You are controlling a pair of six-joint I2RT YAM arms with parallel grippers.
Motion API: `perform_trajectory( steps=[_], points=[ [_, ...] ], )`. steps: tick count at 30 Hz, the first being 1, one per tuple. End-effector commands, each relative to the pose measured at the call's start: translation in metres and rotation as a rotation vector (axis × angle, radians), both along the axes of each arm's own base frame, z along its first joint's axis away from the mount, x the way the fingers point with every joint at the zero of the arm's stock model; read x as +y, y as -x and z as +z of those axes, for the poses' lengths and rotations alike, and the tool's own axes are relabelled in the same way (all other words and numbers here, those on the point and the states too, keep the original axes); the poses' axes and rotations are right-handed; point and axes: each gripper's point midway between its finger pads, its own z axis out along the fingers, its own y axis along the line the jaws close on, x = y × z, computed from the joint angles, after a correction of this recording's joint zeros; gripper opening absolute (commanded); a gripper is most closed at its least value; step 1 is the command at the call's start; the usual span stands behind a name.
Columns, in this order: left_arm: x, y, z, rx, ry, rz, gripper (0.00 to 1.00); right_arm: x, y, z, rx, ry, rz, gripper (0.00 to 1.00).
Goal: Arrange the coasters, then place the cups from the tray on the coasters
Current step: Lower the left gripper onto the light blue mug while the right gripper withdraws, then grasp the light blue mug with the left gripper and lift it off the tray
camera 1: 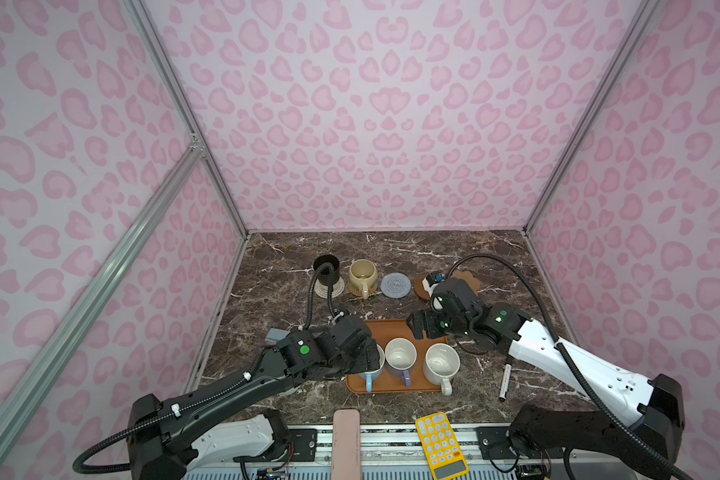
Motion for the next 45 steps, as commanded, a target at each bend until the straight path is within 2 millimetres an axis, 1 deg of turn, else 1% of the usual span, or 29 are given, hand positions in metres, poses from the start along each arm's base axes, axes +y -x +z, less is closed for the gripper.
perform_trajectory(
  steps=[1, 6, 9, 11, 14, 18, 22, 25, 27, 28, 32, 36, 37, 38, 40, 45],
  points=[
    [0.004, 0.004, -0.009, -0.003, -0.047, 0.053, 0.97, 0.006, 0.003, 0.007, -0.031, -0.069, 0.028, 0.98],
    [0.003, 0.015, -0.028, 0.013, -0.096, 0.06, 0.97, 0.002, 0.016, 0.002, -0.016, -0.086, 0.053, 0.98],
    [0.003, 0.019, -0.036, 0.009, -0.114, 0.063, 1.0, -0.004, 0.023, -0.002, -0.012, -0.086, 0.049, 0.98],
    [0.004, 0.021, -0.039, 0.002, -0.133, 0.061, 0.98, -0.009, 0.027, -0.005, -0.01, -0.094, 0.04, 0.98],
    [0.006, 0.023, -0.043, -0.009, -0.176, 0.06, 0.96, -0.01, 0.032, -0.005, -0.005, -0.134, 0.03, 0.98],
    [0.002, 0.024, -0.049, -0.016, -0.202, 0.053, 0.91, -0.011, 0.036, -0.005, -0.002, -0.174, 0.022, 0.98],
    [0.0, 0.021, -0.054, -0.023, -0.234, 0.057, 0.82, -0.013, 0.04, -0.011, 0.013, -0.171, 0.016, 0.98],
    [0.0, 0.016, -0.056, -0.047, -0.269, 0.061, 0.72, -0.012, 0.041, -0.013, 0.018, -0.189, 0.016, 0.98],
    [-0.002, 0.013, -0.058, -0.058, -0.294, 0.057, 0.63, -0.011, 0.042, -0.012, 0.019, -0.201, 0.011, 0.98],
    [-0.003, 0.012, -0.059, -0.058, -0.301, 0.054, 0.61, -0.011, 0.042, -0.012, 0.018, -0.203, 0.01, 0.98],
    [-0.008, 0.011, -0.063, -0.056, -0.303, 0.043, 0.5, -0.012, 0.043, -0.011, 0.007, -0.208, 0.007, 0.98],
    [-0.007, 0.011, -0.065, -0.058, -0.305, 0.05, 0.38, -0.013, 0.043, -0.013, 0.006, -0.214, -0.002, 0.98],
    [-0.007, 0.01, -0.066, -0.058, -0.304, 0.053, 0.32, -0.013, 0.044, -0.015, 0.007, -0.215, -0.002, 0.98],
    [-0.006, 0.01, -0.066, -0.06, -0.303, 0.055, 0.3, -0.013, 0.044, -0.016, 0.009, -0.216, -0.002, 0.98],
    [-0.006, 0.01, -0.068, -0.06, -0.306, 0.059, 0.28, -0.013, 0.044, -0.017, 0.007, -0.218, -0.001, 0.98],
    [-0.007, 0.009, -0.07, -0.059, -0.32, 0.057, 0.17, -0.011, 0.044, -0.018, 0.011, -0.212, 0.008, 0.98]
  ],
)
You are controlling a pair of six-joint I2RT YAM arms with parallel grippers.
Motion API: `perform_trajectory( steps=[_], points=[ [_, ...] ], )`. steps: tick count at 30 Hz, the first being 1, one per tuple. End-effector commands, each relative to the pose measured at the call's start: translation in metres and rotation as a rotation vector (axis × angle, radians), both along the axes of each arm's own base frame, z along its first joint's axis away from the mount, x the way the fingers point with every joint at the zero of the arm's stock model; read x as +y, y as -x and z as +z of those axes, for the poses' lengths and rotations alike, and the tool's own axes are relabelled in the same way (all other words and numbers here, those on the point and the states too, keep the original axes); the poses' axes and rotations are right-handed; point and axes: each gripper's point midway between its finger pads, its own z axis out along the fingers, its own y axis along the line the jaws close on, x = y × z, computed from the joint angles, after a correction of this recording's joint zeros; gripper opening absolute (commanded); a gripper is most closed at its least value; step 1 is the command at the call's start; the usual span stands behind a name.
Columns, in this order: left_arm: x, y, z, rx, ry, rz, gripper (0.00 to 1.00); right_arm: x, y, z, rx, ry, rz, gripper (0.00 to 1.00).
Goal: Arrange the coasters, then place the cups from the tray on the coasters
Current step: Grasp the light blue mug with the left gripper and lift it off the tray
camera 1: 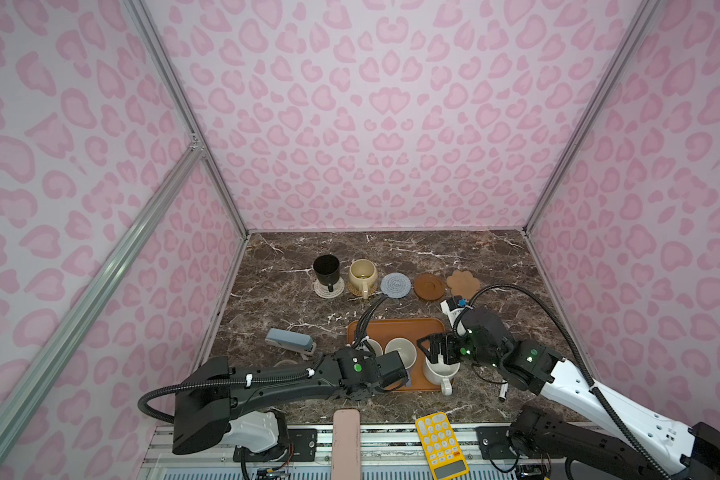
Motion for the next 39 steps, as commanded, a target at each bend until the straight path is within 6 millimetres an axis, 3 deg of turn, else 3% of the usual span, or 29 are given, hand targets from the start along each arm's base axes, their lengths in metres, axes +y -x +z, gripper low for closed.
perform_trajectory(
  steps=[1, 6, 24, 32, 39],
  points=[
    [0.004, -0.003, 0.0, -0.018, -0.027, 0.013, 0.15, 0.004, -0.002, 0.001, -0.012, -0.012, 0.012, 0.98],
    [0.004, -0.005, 0.006, -0.026, -0.036, 0.015, 0.04, 0.016, 0.004, 0.004, -0.013, -0.062, 0.073, 0.98],
    [0.011, -0.015, 0.043, -0.071, -0.026, 0.009, 0.03, 0.025, -0.002, 0.009, -0.036, -0.078, 0.097, 0.98],
    [0.013, -0.04, 0.087, -0.125, 0.009, -0.005, 0.03, 0.034, -0.013, 0.024, -0.066, -0.128, 0.092, 0.98],
    [-0.001, -0.073, 0.121, -0.176, 0.062, -0.046, 0.03, 0.027, -0.04, 0.032, -0.075, -0.144, 0.032, 0.98]
  ],
)
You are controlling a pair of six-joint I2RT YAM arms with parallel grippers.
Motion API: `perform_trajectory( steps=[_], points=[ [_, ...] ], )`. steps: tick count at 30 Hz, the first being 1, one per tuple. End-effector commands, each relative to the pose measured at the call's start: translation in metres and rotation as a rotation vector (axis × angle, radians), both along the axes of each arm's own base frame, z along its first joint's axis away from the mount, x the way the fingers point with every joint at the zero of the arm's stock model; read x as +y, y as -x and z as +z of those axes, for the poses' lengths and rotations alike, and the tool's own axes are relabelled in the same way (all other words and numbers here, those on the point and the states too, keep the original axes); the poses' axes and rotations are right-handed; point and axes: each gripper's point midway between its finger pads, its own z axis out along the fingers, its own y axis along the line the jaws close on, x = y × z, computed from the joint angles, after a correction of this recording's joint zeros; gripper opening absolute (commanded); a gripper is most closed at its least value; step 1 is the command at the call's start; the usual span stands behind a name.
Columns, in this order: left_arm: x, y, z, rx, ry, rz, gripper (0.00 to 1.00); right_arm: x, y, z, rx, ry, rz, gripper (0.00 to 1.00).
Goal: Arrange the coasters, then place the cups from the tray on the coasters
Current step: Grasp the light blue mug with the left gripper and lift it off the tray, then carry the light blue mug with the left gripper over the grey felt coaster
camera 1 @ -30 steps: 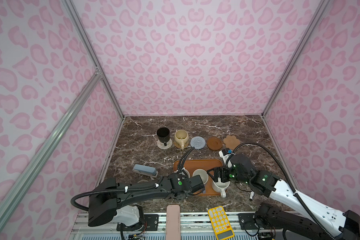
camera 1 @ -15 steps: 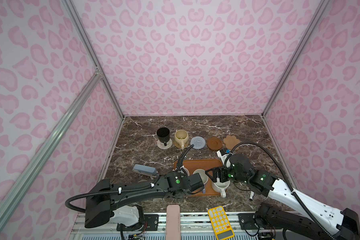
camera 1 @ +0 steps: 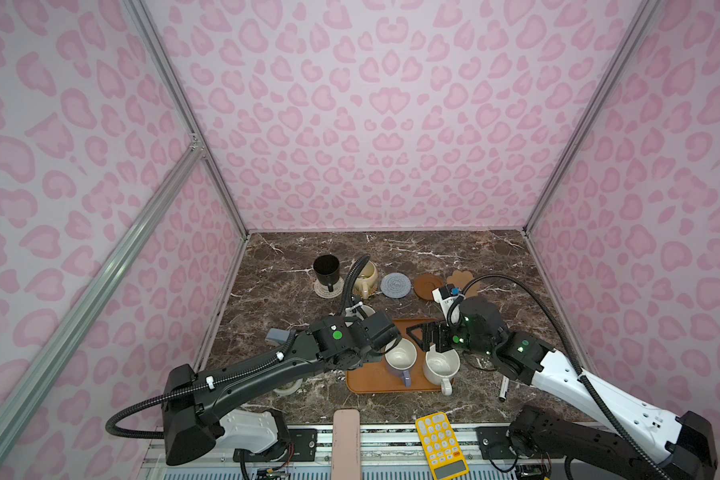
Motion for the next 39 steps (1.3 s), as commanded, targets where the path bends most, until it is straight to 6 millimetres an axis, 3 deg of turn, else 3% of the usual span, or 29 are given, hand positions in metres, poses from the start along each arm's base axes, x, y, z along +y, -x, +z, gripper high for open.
perform_trajectory(
  steps=[1, 7, 15, 20, 28, 35, 39],
  points=[
    [-0.009, -0.022, 0.019, -0.062, 0.008, -0.047, 0.03, 0.002, -0.014, 0.007, -0.023, -0.021, -0.015, 0.98],
    [-0.031, -0.061, 0.042, -0.1, 0.027, -0.081, 0.03, -0.009, -0.039, 0.004, 0.017, -0.003, -0.077, 0.97],
    [-0.077, -0.12, 0.038, -0.08, 0.032, -0.13, 0.03, -0.031, -0.07, 0.004, 0.022, -0.024, -0.159, 0.97],
    [-0.092, -0.161, 0.016, -0.056, 0.017, -0.111, 0.03, -0.052, -0.083, -0.006, 0.055, -0.017, -0.228, 0.97],
    [-0.106, -0.204, -0.016, -0.045, -0.035, -0.092, 0.03, -0.059, -0.088, -0.022, 0.098, 0.0, -0.227, 0.96],
    [-0.114, -0.22, -0.047, -0.003, -0.064, -0.069, 0.03, -0.055, -0.087, -0.034, 0.137, -0.02, -0.225, 0.94],
    [-0.114, -0.222, -0.055, 0.002, -0.071, -0.058, 0.03, -0.057, -0.085, -0.038, 0.139, -0.01, -0.23, 0.94]
  ],
)
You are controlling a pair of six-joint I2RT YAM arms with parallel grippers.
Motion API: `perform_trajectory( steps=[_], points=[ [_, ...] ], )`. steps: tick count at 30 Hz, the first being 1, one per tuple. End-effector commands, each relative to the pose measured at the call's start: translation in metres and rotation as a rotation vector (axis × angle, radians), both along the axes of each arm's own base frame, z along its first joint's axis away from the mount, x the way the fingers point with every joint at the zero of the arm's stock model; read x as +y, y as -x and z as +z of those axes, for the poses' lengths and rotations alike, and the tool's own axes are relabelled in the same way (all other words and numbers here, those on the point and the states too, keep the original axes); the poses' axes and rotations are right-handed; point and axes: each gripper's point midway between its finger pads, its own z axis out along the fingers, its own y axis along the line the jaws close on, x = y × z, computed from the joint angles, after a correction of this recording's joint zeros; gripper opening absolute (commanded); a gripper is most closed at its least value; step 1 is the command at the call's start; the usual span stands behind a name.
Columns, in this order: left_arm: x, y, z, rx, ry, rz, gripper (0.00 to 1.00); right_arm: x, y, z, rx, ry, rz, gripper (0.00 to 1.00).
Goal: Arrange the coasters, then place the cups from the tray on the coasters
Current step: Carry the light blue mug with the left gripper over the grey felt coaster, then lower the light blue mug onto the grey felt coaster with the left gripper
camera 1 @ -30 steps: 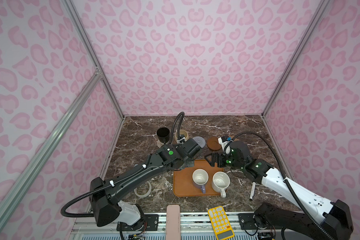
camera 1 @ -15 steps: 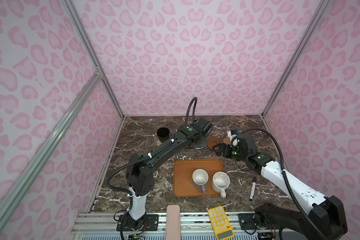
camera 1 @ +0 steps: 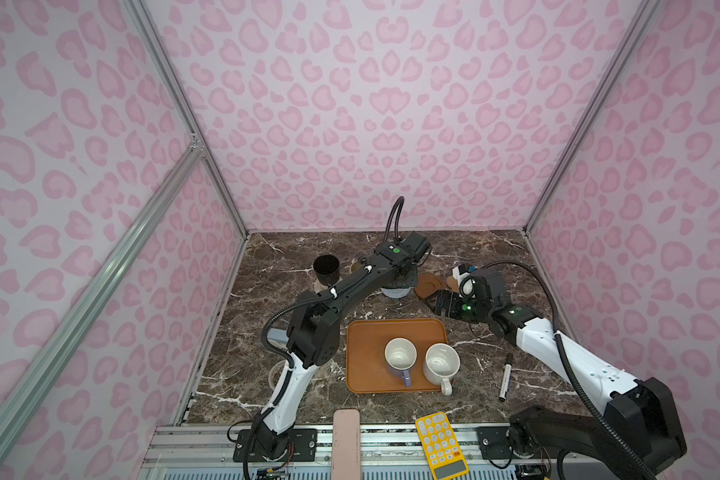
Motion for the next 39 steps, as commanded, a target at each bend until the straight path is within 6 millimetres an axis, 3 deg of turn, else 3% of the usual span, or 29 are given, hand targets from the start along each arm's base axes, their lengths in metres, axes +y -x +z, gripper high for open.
perform_trajectory(
  steps=[1, 13, 39],
  points=[
    [-0.001, -0.008, 0.003, -0.031, 0.001, 0.026, 0.03, 0.0, -0.001, -0.001, -0.012, -0.001, 0.005, 0.94],
    [0.003, -0.011, -0.016, -0.012, -0.027, 0.039, 0.03, 0.0, 0.0, -0.005, -0.004, 0.001, 0.005, 0.94],
    [0.006, -0.01, -0.032, 0.021, -0.038, 0.06, 0.06, -0.002, 0.003, -0.003, -0.008, 0.008, 0.004, 0.94]
  ],
)
